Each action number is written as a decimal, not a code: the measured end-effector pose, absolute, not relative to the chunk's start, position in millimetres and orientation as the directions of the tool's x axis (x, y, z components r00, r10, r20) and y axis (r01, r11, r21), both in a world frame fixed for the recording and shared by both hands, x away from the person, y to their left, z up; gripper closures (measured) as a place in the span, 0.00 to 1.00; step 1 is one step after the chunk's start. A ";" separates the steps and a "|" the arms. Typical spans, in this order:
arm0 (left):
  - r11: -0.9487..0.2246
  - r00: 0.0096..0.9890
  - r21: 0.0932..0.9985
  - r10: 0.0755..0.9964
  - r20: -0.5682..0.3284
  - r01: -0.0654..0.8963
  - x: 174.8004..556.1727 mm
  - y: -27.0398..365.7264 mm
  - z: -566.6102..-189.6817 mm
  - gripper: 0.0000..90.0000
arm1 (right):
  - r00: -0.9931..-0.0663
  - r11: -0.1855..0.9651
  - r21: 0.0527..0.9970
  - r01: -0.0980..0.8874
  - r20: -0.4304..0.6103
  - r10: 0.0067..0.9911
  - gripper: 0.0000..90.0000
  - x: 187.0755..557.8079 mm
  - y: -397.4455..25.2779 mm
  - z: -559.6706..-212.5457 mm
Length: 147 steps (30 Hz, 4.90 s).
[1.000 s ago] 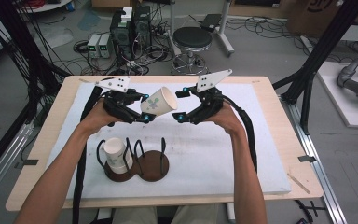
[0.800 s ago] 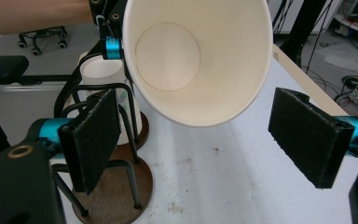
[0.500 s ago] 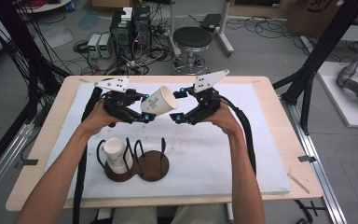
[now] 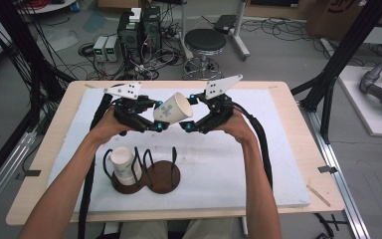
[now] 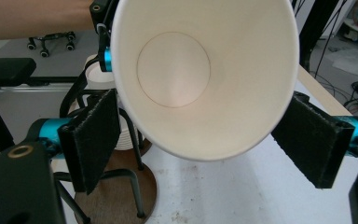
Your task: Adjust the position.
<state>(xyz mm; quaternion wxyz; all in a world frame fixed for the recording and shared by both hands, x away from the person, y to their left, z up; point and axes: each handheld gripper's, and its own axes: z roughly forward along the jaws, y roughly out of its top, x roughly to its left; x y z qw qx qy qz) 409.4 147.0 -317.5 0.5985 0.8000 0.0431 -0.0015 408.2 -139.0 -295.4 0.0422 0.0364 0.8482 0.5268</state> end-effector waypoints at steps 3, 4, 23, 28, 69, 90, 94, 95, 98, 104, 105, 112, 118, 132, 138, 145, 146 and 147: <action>-0.275 0.996 0.959 0.064 -0.055 0.070 409.3 146.0 -317.1 0.40 | -0.994 0.441 0.897 0.019 -0.030 0.103 0.19 408.2 -138.5 -295.4; -0.271 0.996 0.960 0.062 -0.057 0.072 409.2 145.2 -317.0 0.40 | -0.995 0.436 0.900 0.014 -0.032 0.099 0.19 408.4 -137.6 -295.4; -0.275 0.998 0.960 0.040 -0.047 0.056 407.8 135.2 -317.8 0.40 | -0.997 0.401 0.916 0.009 -0.023 0.076 0.20 410.9 -132.0 -297.2; -0.285 0.998 0.957 0.035 -0.043 0.051 407.4 132.9 -317.5 0.40 | -0.997 0.391 0.920 0.008 -0.020 0.068 0.22 410.9 -131.9 -296.8; -0.302 0.995 0.949 0.065 -0.080 0.096 409.5 130.7 -317.7 0.07 | -0.999 0.379 0.925 0.010 -0.007 0.044 0.34 411.0 -134.6 -295.9; -0.314 0.993 0.946 0.099 -0.059 0.087 408.2 133.7 -313.4 0.07 | -0.998 0.384 0.923 0.013 -0.013 0.063 0.34 410.3 -137.2 -293.5; -0.318 0.989 0.943 0.139 -0.053 0.095 409.3 140.0 -311.2 0.07 | -0.996 0.394 0.919 0.018 -0.016 0.082 0.34 411.2 -139.5 -292.9; -0.318 0.989 0.943 0.139 -0.053 0.095 409.3 140.0 -311.2 0.07 | -0.996 0.394 0.919 0.018 -0.016 0.082 0.34 411.2 -139.5 -292.9; -0.318 0.984 0.942 0.171 -0.053 0.106 409.5 146.0 -310.6 0.07 | -0.994 0.412 0.911 0.026 -0.020 0.108 0.34 412.3 -141.4 -292.7; -0.329 0.974 0.936 0.219 -0.053 0.125 410.2 155.4 -311.0 0.07 | -0.990 0.435 0.900 0.041 -0.022 0.139 0.34 413.6 -144.2 -292.0; -0.329 0.974 0.936 0.219 -0.053 0.125 410.2 155.4 -311.0 0.07 | -0.990 0.435 0.900 0.041 -0.022 0.139 0.34 413.6 -144.2 -292.0; -0.324 0.955 0.934 0.292 -0.053 0.150 409.3 171.0 -309.0 0.07 | -0.980 0.482 0.874 0.062 -0.038 0.194 0.34 415.7 -148.3 -291.9; -0.307 0.933 0.936 0.356 -0.054 0.172 408.2 188.1 -308.7 0.07 | -0.973 0.516 0.853 0.081 -0.046 0.228 0.34 416.4 -149.5 -292.4; -0.279 0.854 0.929 0.515 -0.068 0.242 404.8 218.7 -315.2 0.07 | -0.932 0.592 0.791 0.157 -0.080 0.355 0.34 419.4 -150.4 -296.1; -0.270 0.818 0.921 0.570 -0.081 0.280 402.1 231.3 -322.1 0.07 | -0.920 0.620 0.765 0.173 -0.099 0.378 0.34 420.6 -149.6 -298.6; -0.264 0.793 0.920 0.604 -0.075 0.288 397.5 239.3 -320.2 0.07 | -0.902 0.652 0.729 0.209 -0.112 0.416 0.34 421.6 -148.6 -302.0; -0.264 0.793 0.920 0.604 -0.075 0.288 397.5 239.3 -320.2 0.07 | -0.903 0.654 0.726 0.213 -0.111 0.416 0.34 421.8 -148.7 -302.2; -0.263 0.790 0.922 0.609 -0.071 0.286 396.7 240.7 -320.6 0.07 | -0.898 0.659 0.721 0.214 -0.119 0.423 0.34 421.8 -148.7 -302.3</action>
